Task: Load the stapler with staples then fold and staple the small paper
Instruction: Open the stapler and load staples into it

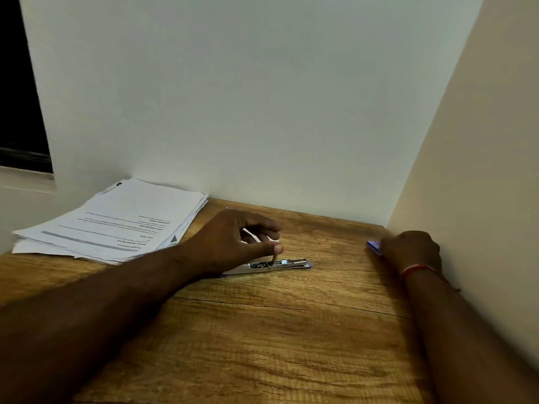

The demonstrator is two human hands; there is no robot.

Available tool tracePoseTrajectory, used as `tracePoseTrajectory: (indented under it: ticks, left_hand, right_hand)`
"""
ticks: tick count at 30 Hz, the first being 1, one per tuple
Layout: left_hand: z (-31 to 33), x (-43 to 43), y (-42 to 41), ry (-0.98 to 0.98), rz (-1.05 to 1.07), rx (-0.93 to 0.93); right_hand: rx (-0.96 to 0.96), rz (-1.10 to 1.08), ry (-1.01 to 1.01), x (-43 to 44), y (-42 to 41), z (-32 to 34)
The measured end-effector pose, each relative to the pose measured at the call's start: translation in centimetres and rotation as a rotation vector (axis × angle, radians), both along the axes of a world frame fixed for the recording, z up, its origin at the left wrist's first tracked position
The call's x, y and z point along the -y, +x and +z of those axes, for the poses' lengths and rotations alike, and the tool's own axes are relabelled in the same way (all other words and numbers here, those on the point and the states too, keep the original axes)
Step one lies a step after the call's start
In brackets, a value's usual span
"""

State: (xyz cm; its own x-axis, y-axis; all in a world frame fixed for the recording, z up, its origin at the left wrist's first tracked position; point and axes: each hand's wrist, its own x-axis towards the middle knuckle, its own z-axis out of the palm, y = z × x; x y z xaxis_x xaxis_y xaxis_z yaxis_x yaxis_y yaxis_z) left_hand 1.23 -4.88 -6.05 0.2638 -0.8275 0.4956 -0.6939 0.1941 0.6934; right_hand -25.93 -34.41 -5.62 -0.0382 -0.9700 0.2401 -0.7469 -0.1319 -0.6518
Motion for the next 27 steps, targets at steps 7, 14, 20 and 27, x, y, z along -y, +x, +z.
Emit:
tracePoseTrajectory:
  ticks: [7,14,20,27]
  left_hand:
    - [0.2,-0.3,0.1,0.096,-0.029,0.028]
    - [0.4,-0.4,0.0,0.171,-0.055,0.094]
    - [0.1,0.2,0.3,0.154,-0.093,0.059]
    - [-0.3,0.4,0.3,0.151,-0.098,0.068]
  right_hand:
    - [-0.191,0.159,-0.006,-1.2,0.8,-0.4]
    - [-0.190,0.343,-0.190,-5.1,2.9,1.5]
    - [-0.116,1.135,-0.176,-11.4,6.4,0.9]
    - [-0.112,1.207,-0.190,-12.0,7.0,0.9]
